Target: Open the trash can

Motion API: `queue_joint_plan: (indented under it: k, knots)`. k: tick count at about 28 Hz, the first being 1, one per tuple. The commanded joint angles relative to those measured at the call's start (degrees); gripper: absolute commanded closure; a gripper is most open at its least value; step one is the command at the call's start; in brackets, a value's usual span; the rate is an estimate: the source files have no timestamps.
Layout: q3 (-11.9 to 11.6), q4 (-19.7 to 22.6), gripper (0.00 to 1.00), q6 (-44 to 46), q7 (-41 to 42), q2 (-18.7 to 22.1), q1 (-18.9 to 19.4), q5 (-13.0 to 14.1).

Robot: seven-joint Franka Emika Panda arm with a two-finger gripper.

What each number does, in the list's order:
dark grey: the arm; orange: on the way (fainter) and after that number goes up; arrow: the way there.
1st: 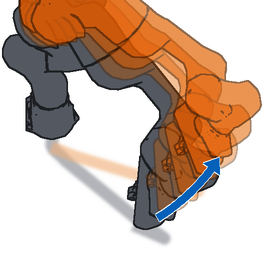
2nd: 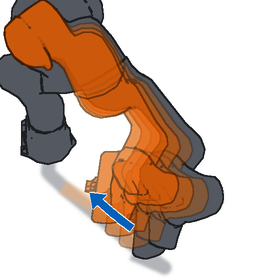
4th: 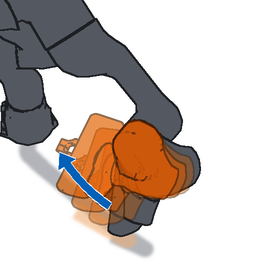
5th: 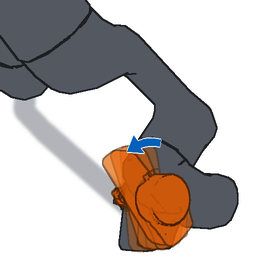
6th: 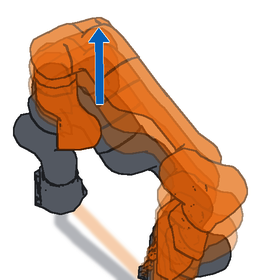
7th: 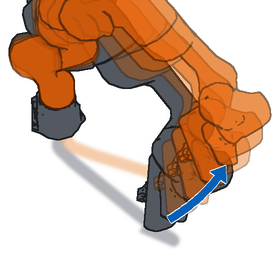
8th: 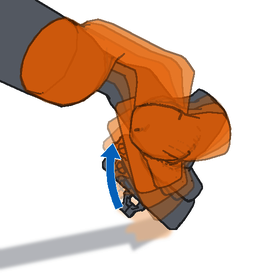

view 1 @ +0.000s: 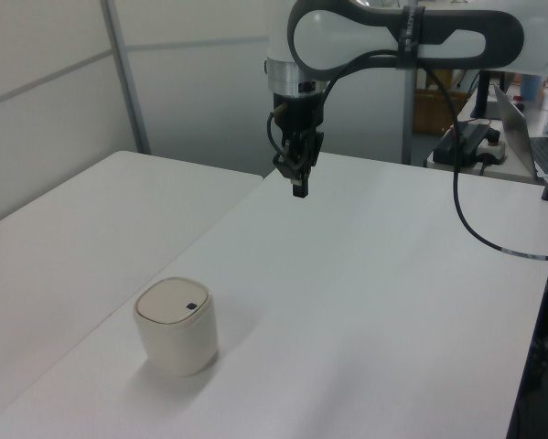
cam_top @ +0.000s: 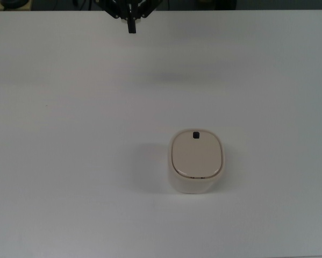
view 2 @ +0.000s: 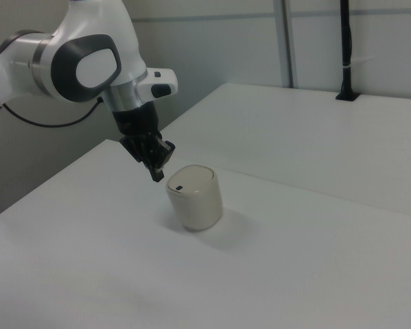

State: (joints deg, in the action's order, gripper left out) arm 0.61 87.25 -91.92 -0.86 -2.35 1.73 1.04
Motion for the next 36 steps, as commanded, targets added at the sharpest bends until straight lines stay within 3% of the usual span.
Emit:
queue_joint_plan:
  k: [1,12,22,29,36]
  knots:
    - [0.2,-0.5,1.0,-1.1,2.3,-2.0,0.4,1.0]
    - [0.4,-1.0,1.0,-9.8,2.2,-7.0,1.0,0.9]
    - [4.4,-1.0,1.0,-21.7,1.5,-12.1,1.8,0.1]
    - [4.5,-1.2,1.0,-26.4,1.2,-14.3,2.7,-0.1]
    - [4.4,-4.5,1.0,-27.5,-0.6,-17.9,4.2,-1.0]
